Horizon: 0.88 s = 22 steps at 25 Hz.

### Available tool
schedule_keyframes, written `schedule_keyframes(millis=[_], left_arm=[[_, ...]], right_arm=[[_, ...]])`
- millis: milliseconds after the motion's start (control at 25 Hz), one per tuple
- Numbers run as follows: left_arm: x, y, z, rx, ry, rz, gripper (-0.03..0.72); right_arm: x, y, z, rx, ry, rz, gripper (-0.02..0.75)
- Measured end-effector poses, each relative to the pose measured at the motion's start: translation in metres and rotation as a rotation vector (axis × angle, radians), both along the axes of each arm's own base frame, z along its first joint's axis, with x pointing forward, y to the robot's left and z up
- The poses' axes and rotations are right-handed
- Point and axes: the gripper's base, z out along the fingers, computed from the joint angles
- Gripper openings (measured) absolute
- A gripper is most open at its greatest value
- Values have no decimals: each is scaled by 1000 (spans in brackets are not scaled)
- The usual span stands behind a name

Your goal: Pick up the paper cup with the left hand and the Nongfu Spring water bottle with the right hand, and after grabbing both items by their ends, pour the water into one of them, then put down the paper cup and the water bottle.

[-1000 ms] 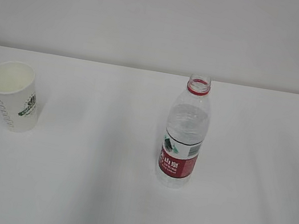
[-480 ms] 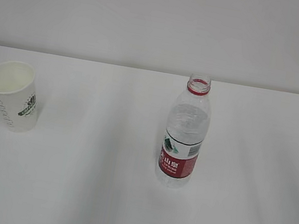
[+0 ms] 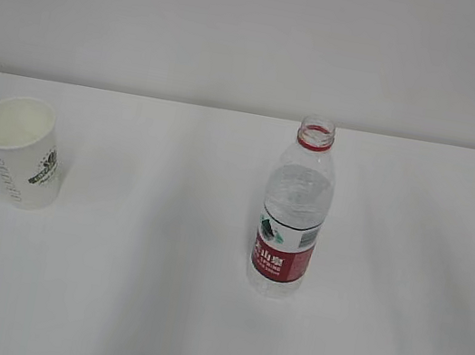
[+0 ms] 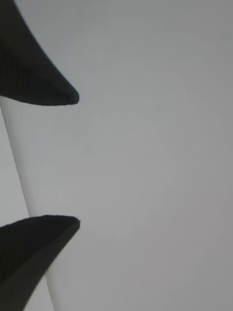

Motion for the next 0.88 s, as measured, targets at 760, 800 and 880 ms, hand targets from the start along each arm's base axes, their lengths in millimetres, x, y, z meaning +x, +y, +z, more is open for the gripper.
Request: schedule_keyframes(millis=[760, 800, 880], left_arm=[[64, 31, -67, -204, 257, 185, 515], [65, 32, -68, -204, 263, 186, 512], [64, 31, -71, -203, 266, 186, 501]], right_arm=[[51, -7, -47, 15, 139, -157, 568], [51, -7, -48, 15, 144, -159, 568], [52, -7, -51, 11, 155, -159, 568]])
